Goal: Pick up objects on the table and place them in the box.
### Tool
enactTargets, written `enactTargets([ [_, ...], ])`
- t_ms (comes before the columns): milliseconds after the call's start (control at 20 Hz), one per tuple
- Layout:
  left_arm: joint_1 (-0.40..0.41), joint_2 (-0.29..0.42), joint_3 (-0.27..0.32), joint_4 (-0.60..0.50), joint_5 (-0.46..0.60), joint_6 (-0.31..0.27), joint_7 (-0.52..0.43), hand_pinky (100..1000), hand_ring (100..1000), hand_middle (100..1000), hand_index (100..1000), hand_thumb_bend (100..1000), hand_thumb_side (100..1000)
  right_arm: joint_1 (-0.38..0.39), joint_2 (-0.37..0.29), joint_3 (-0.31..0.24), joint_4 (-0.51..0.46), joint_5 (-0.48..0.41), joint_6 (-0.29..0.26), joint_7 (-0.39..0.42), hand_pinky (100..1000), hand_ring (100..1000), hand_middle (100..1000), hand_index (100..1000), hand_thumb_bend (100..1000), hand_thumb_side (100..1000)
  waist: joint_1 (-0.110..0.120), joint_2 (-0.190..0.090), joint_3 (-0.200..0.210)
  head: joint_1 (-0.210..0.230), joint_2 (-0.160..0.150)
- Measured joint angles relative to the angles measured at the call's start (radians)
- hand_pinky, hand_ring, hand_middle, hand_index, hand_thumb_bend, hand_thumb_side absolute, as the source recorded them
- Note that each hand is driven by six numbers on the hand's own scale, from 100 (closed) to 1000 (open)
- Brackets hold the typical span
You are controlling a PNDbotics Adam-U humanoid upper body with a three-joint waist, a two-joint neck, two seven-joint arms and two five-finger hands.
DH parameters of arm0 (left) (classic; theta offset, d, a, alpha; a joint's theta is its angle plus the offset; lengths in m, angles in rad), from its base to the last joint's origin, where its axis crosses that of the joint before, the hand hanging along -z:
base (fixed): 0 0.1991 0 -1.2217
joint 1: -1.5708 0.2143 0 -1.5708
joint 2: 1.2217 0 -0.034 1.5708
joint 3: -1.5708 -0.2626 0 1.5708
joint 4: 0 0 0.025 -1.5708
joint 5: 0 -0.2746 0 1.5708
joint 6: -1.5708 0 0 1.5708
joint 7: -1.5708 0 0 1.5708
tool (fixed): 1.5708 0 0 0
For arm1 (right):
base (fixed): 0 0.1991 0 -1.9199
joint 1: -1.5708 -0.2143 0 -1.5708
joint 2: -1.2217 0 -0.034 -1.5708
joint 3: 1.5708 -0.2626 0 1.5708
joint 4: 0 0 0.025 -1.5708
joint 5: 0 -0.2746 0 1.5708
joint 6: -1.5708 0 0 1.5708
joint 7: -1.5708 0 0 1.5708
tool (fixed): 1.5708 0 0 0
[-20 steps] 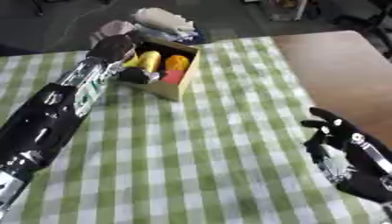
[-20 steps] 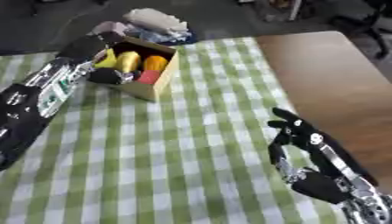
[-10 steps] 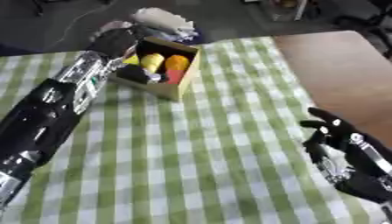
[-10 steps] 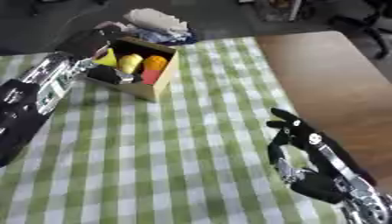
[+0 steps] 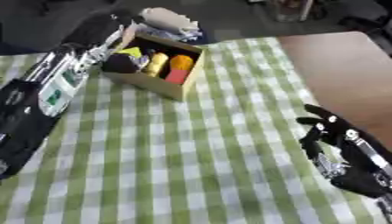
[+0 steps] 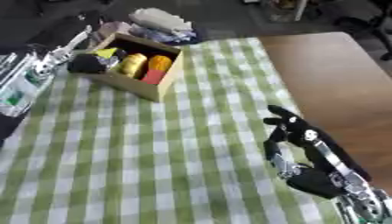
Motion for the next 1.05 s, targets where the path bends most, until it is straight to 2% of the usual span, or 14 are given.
enactTargets([
  [200,0.152,0.041,0.066,-0.209,0.128,0.058,0.063,763,725,791,893,100,344,0.008,-0.01,-0.014,0.0,0.009,0.001,-0.016,701,912,480,984,100,470,0.0,-0.001,0.03,-0.014,0.0],
  [300,0.229,0.041,0.1,-0.282,0.178,0.07,0.104,759,719,782,889,100,367,0.012,-0.014,-0.022,0.0,0.014,0.002,-0.026,701,911,482,984,100,470,0.0,-0.001,0.043,-0.019,0.0],
  [450,0.33,0.015,0.145,-0.329,0.233,0.047,0.179,754,709,772,887,100,470,0.016,-0.02,-0.034,0.0,0.02,0.004,-0.044,700,910,484,984,100,470,0.001,-0.001,0.059,-0.024,0.0],
  [550,0.397,-0.034,0.169,-0.337,0.259,0.016,0.232,753,705,767,887,100,532,0.016,-0.024,-0.042,0.0,0.024,0.005,-0.058,699,909,485,983,100,470,0.003,-0.001,0.069,-0.025,0.0],
  [750,0.527,-0.171,0.202,-0.339,0.294,-0.05,0.324,744,694,756,882,100,569,0.022,-0.029,-0.06,0.0,0.032,0.007,-0.094,693,902,480,978,100,470,0.006,-0.001,0.094,-0.024,0.005],
  [800,0.549,-0.203,0.206,-0.339,0.297,-0.061,0.342,744,694,756,882,100,569,0.025,-0.03,-0.063,0.0,0.033,0.008,-0.104,693,902,480,978,100,470,0.006,-0.002,0.096,-0.024,0.009],
  [900,0.57,-0.25,0.21,-0.339,0.299,-0.074,0.365,739,689,754,885,100,630,0.026,-0.031,-0.068,0.0,0.036,0.01,-0.123,689,896,480,974,100,470,0.006,-0.002,0.099,-0.024,0.012],
  [1050,0.606,-0.369,0.21,-0.339,0.298,-0.09,0.373,735,683,751,884,100,661,0.036,-0.032,-0.081,0.0,0.036,0.012,-0.153,689,894,479,972,100,470,0.006,-0.008,0.115,-0.024,0.022],
])
